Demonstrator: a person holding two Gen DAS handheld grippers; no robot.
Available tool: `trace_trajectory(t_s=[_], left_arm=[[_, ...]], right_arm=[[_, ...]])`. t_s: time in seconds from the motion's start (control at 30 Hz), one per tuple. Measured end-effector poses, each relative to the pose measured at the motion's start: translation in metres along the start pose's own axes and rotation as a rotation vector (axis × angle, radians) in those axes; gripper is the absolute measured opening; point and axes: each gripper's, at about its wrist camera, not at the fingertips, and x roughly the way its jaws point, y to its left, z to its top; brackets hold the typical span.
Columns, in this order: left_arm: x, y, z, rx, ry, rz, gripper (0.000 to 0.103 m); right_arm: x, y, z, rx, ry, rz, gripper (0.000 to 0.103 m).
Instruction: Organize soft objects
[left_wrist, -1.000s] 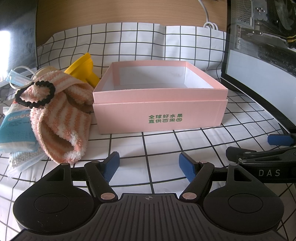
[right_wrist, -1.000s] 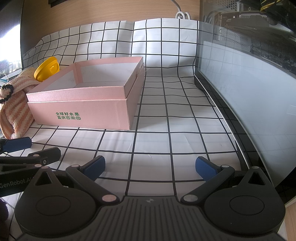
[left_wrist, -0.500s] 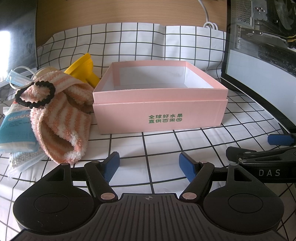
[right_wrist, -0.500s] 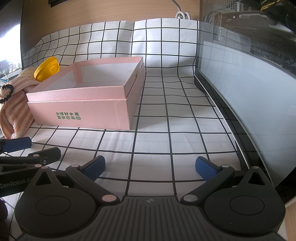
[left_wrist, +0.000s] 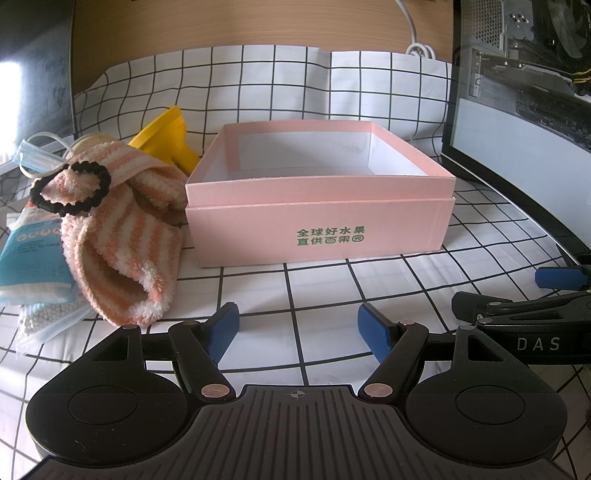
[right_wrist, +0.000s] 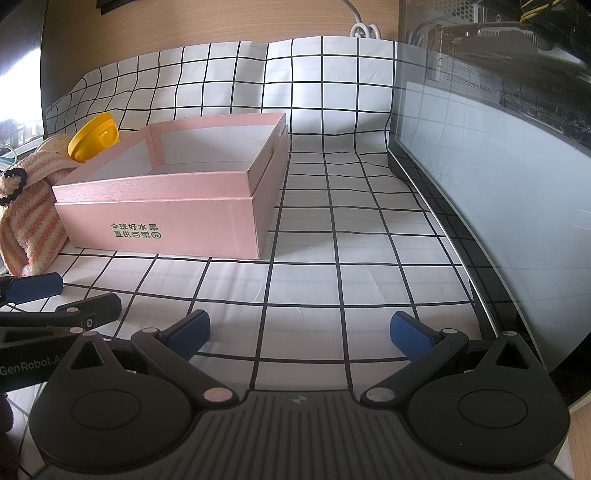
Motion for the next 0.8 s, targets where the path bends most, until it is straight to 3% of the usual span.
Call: trace_trajectory(t_s=[0.8], left_arm=[[0.0,0.0001,0.0,0.0,0.0,0.0,0.078]], right_arm=[[-0.003,-0.0012,0.0026,-0.006,0.002,0.004,0.103]])
